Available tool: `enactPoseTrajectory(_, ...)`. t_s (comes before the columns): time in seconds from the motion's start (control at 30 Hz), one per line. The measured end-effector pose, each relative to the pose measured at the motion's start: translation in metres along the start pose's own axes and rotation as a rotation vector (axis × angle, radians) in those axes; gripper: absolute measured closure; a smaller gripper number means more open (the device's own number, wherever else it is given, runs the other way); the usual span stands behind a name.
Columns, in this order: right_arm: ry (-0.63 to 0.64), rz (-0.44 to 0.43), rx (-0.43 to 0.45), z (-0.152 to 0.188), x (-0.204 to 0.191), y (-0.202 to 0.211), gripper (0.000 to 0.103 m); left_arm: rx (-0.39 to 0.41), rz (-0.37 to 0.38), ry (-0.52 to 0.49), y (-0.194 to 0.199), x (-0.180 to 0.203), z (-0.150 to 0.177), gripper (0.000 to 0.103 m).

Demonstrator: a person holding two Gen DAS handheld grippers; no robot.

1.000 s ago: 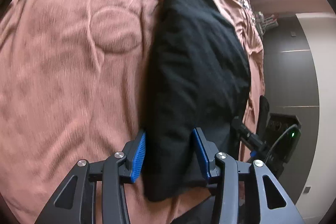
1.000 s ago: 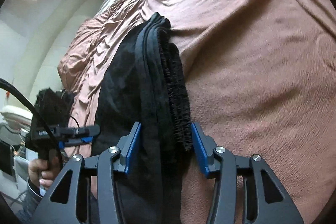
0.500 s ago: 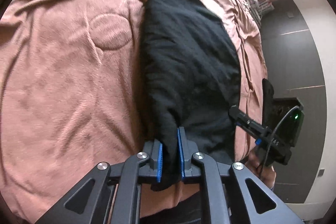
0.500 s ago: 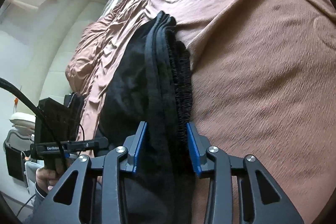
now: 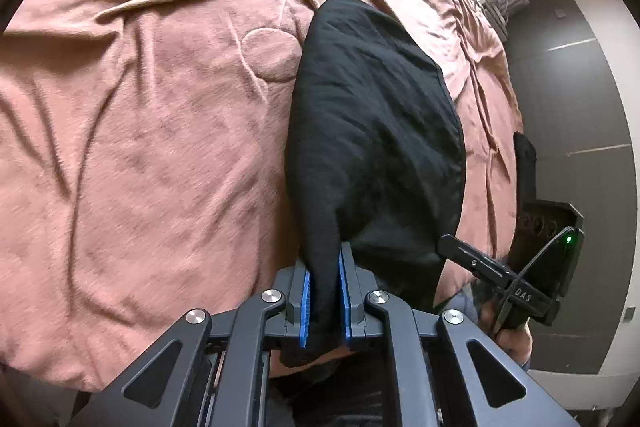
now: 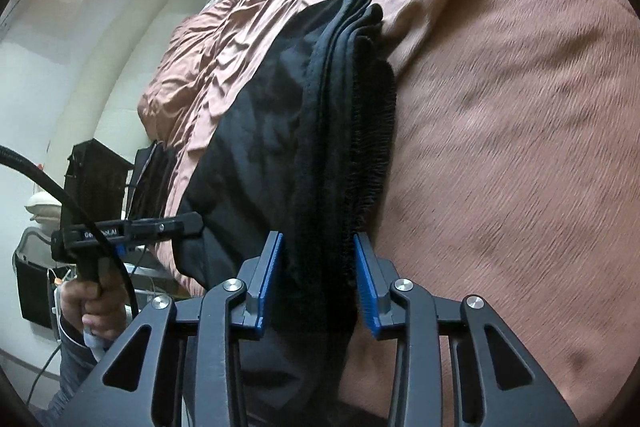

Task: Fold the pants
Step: 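Grasp the folded pants edge with the left gripper, then grasp the folded black pants bundle with both grippers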

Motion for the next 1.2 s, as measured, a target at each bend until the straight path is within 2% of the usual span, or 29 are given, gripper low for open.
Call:
enactPoseTrajectory(0.17, 0.002, -0.006, -0.026, 0.007, -0.003, -0.007, 0.07, -0.031, -0.007, -0.012, -0.001, -0.011, 0.009, 0.09)
enactPoseTrajectory(0.23, 0.018, 0.007, -0.028, 0.005, -0.004, -0.004, 0.07, -0.032, -0.013, -0.016, -0.001, -0.012, 0.009, 0.086)
enactPoseTrajectory(0.27, 0.022, 0.01, -0.022, 0.002, -0.005, -0.002, 0.068, -0.029, -0.019, -0.019, -0.001, -0.012, 0.008, 0.078)
enactPoseTrajectory(0.3, 0.021, 0.009, -0.012, -0.003, -0.005, 0.001, 0.061, -0.023, -0.021, -0.021, -0.001, -0.011, 0.006, 0.065)
enactPoseTrajectory(0.33, 0.021, 0.006, -0.001, -0.006, -0.005, 0.002, 0.047, -0.013, -0.012, -0.017, 0.0, -0.01, 0.003, 0.058)
enactPoseTrajectory(0.37, 0.019, 0.002, 0.018, -0.011, -0.005, 0.006, 0.04, -0.001, 0.004, -0.011, 0.001, -0.011, 0.001, 0.046)
enactPoseTrajectory(0.4, 0.016, -0.006, 0.041, -0.018, -0.003, 0.011, 0.035, 0.012, 0.014, -0.003, 0.003, -0.012, -0.003, 0.042)
enactPoseTrajectory(0.57, -0.024, -0.023, 0.084, -0.043, 0.009, 0.016, 0.034, 0.045, 0.038, 0.028, 0.003, -0.015, -0.02, 0.042)
enactPoseTrajectory(0.7, -0.064, -0.025, 0.087, -0.055, 0.02, 0.004, 0.034, 0.063, 0.053, 0.034, 0.001, -0.016, -0.033, 0.042)
enactPoseTrajectory(1.2, -0.104, -0.074, 0.066, -0.066, 0.034, -0.029, 0.032, 0.038, 0.103, 0.052, -0.028, -0.016, -0.069, 0.042)
Point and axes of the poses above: each gripper's, at about its wrist camera, not at the fingertips, and y roughly against the way its jaws point, x to its right, z to its underside, the point moved 5 cm from there along -y, roughly the way its jaws point, and after that the axes turned 12 degrees about -z, right-handed, at the moved point
